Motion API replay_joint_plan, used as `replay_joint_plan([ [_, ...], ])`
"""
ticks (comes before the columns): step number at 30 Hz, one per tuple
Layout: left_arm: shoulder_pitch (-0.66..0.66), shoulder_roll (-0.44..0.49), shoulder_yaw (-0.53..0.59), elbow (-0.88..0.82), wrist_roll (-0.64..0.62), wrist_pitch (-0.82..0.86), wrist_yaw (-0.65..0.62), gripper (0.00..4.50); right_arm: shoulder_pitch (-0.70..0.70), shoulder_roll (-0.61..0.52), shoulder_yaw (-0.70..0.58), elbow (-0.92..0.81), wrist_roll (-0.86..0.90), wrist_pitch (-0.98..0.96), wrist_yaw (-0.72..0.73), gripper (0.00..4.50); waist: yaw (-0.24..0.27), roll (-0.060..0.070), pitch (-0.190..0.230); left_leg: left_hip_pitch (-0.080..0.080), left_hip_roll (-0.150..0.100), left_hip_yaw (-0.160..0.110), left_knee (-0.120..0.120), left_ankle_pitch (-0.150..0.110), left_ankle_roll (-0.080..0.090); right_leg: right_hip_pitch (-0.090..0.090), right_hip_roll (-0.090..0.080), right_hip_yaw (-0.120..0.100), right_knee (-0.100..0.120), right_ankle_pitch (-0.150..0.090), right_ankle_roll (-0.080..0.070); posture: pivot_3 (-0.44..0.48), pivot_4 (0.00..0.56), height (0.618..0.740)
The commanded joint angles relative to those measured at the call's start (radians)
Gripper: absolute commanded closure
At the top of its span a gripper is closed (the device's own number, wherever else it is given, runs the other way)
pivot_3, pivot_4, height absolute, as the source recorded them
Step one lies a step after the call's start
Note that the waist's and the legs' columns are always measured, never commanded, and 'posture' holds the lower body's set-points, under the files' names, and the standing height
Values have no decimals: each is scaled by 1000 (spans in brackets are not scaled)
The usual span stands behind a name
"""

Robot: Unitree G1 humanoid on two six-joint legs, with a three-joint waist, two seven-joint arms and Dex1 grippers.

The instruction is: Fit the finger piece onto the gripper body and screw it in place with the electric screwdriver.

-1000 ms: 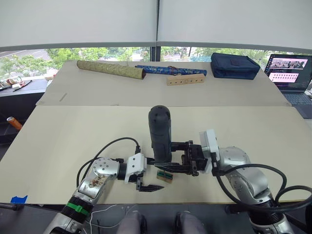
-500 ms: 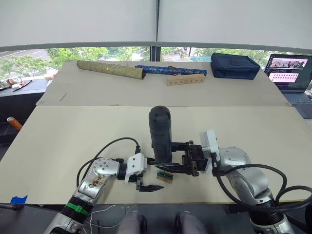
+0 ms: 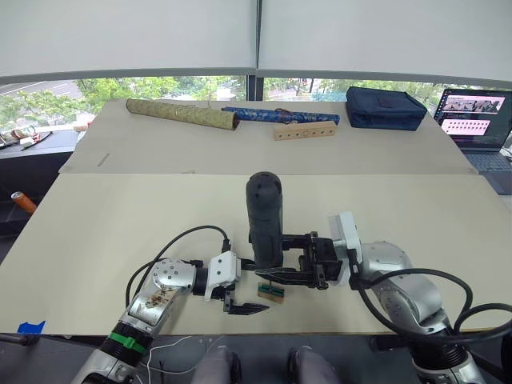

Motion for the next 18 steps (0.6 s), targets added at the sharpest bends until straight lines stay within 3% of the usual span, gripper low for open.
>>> replay_joint_plan([
  [1, 32, -1, -43, 58, 37, 23, 1, 54, -7, -2, -32, -53, 36, -3, -2, 2572, 0, 0, 0, 0, 0, 0, 0, 0, 0, 0, 0, 0, 0, 0, 0, 0, 150, 740],
  [18, 34, -2, -44, 55, 38, 25, 2, 54, -8, -19, -37, -62, 60, 25, -2, 2572, 0, 0, 0, 0, 0, 0, 0, 0, 0, 0, 0, 0, 0, 0, 0, 0, 150, 740],
])
